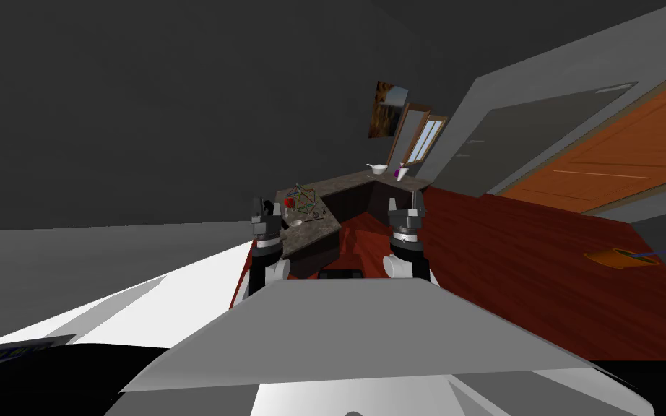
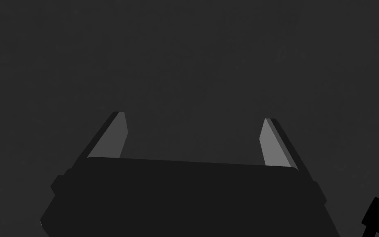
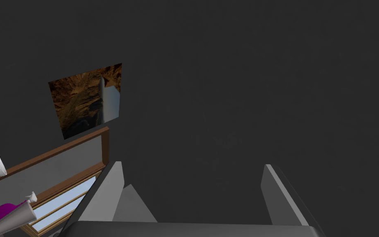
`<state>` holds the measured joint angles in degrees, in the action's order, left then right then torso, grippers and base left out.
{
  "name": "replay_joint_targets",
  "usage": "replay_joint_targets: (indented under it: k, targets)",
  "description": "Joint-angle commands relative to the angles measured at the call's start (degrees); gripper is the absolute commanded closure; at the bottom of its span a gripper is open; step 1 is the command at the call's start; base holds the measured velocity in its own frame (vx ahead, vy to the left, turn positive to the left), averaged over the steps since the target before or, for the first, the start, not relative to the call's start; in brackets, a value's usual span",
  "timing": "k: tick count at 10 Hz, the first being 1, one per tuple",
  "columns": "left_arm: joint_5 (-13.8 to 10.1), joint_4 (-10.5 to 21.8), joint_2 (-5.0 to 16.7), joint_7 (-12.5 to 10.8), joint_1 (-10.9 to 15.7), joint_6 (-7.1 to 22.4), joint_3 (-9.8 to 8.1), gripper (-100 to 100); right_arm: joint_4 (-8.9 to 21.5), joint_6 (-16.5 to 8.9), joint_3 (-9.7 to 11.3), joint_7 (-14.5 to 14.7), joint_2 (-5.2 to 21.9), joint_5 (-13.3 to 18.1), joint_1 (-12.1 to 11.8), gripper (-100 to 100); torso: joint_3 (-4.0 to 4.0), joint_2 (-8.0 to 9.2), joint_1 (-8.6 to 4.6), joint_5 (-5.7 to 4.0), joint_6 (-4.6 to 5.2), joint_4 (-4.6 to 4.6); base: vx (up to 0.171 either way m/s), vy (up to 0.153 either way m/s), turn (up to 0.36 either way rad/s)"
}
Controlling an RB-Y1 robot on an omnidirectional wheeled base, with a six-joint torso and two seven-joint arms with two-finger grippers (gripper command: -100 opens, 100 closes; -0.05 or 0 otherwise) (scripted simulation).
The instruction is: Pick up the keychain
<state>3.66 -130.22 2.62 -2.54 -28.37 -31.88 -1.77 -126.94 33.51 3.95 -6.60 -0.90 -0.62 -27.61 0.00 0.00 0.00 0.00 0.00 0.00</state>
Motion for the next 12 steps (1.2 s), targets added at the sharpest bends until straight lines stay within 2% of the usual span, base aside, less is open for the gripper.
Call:
replay_joint_targets:
  k: [1,3,12]
  targets:
    - [0.11,0.87,2.03,0.02,0.42,1.03,-0.07,-100,0.00,0.00,0.00,0.00,0.00,0.00,0.00,0,0.00,0.00,0.00,0.00,0.00,0.00,0.007,-0.013,-0.061]
    - [0.38,2.84,4.08,0.07,1.37,3.37,-0.22,-100,0.00,0.00,0.00,0.00,0.00,0.00,0.00,0,-0.03,-0.05,-0.06,-0.01,0.01,-0.01,0.016,-0.028,-0.091]
    - [1.51,11.65,8.78,0.29,5.55,13.59,-0.89,-100,0.00,0.00,0.00,0.00,0.00,0.00,0.00,0,-0.07,-0.12,-0.13,-0.03,0.00,-0.03,0.024,-0.037,-0.090]
